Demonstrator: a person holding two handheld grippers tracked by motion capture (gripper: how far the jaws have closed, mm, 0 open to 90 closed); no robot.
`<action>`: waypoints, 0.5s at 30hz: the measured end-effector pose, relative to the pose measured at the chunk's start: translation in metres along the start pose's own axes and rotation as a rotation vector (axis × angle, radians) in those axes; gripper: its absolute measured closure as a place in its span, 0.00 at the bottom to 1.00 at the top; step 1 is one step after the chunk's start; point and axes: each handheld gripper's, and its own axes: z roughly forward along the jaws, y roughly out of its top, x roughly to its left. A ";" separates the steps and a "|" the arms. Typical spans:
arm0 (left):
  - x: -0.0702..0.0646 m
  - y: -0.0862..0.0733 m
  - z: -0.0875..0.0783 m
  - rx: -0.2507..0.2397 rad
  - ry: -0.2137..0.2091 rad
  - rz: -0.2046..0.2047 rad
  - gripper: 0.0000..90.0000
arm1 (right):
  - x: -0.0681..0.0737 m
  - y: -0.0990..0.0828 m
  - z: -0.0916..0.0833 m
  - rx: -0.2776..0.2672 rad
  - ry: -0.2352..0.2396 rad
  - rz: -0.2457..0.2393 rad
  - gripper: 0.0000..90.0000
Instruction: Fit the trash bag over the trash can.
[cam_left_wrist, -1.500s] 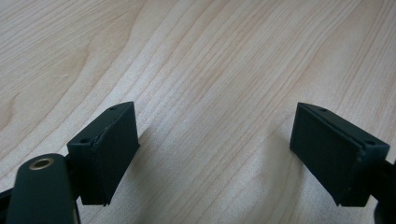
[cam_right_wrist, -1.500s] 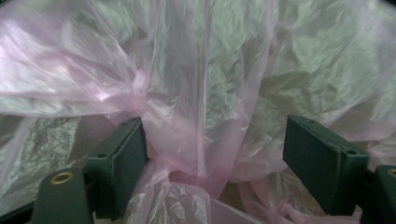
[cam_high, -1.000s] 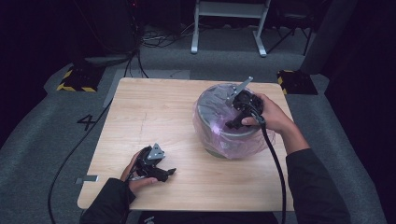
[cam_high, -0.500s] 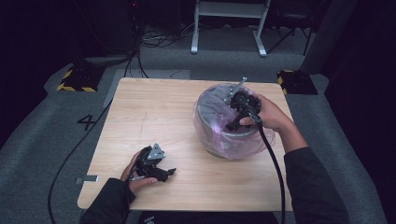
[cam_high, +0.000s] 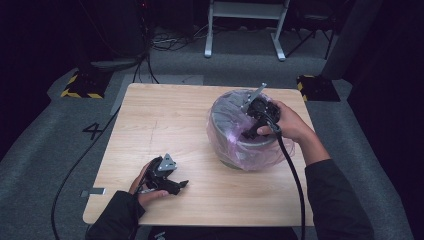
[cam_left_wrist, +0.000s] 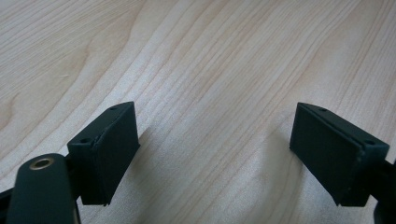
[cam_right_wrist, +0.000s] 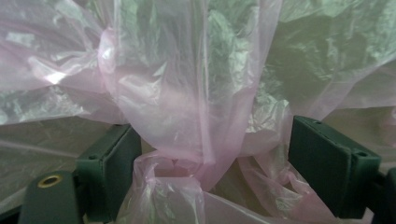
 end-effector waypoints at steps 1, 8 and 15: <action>0.000 0.000 0.000 0.000 0.000 0.001 0.17 | 0.000 0.000 0.000 -0.006 0.000 0.000 0.20; 0.000 0.000 0.000 0.000 0.000 0.000 0.17 | 0.001 -0.002 -0.003 -0.043 -0.024 -0.005 0.21; 0.000 0.000 0.000 0.000 0.000 0.001 0.17 | 0.000 -0.008 -0.007 -0.131 -0.037 0.030 0.21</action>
